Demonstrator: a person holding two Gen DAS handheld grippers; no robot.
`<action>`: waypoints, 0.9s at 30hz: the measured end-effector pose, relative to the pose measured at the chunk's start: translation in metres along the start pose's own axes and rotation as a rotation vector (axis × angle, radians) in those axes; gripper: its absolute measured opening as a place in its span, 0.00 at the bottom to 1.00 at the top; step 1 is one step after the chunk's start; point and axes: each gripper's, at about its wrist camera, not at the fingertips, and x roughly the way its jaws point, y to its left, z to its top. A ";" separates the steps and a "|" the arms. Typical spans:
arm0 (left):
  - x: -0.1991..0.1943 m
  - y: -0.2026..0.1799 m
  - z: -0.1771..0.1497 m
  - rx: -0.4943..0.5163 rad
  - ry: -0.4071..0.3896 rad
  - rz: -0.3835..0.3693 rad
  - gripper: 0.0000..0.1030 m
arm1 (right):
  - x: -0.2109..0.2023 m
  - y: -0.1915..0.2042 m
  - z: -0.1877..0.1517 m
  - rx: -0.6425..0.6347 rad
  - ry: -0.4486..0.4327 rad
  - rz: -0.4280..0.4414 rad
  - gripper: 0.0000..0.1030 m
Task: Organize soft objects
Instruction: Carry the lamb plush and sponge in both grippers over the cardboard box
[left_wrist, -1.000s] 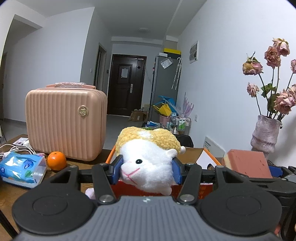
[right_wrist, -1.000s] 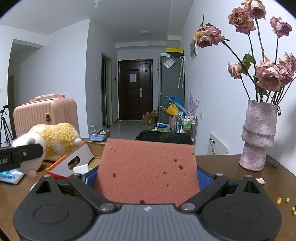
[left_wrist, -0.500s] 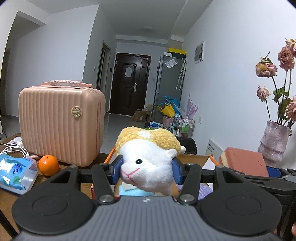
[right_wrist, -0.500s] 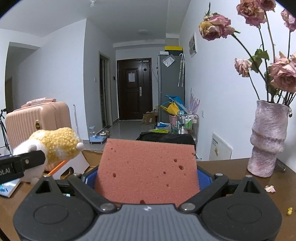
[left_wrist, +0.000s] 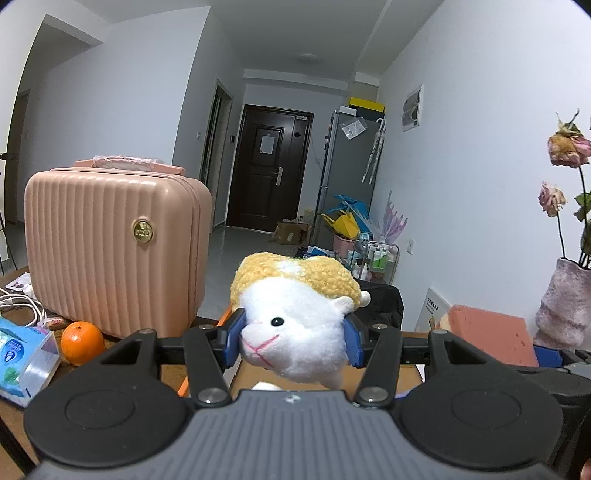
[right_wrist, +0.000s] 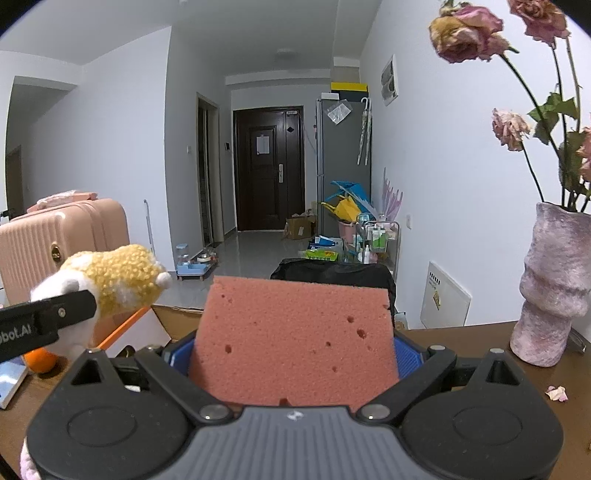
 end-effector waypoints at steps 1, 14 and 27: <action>0.003 0.000 0.000 0.000 0.000 0.003 0.52 | 0.004 0.001 0.001 -0.002 0.003 -0.002 0.96; 0.044 -0.010 0.001 0.011 0.020 0.028 0.52 | 0.047 0.009 0.004 -0.035 0.064 -0.003 0.96; 0.069 -0.007 -0.009 0.027 0.066 0.049 0.52 | 0.059 0.014 -0.007 -0.041 0.068 -0.003 0.96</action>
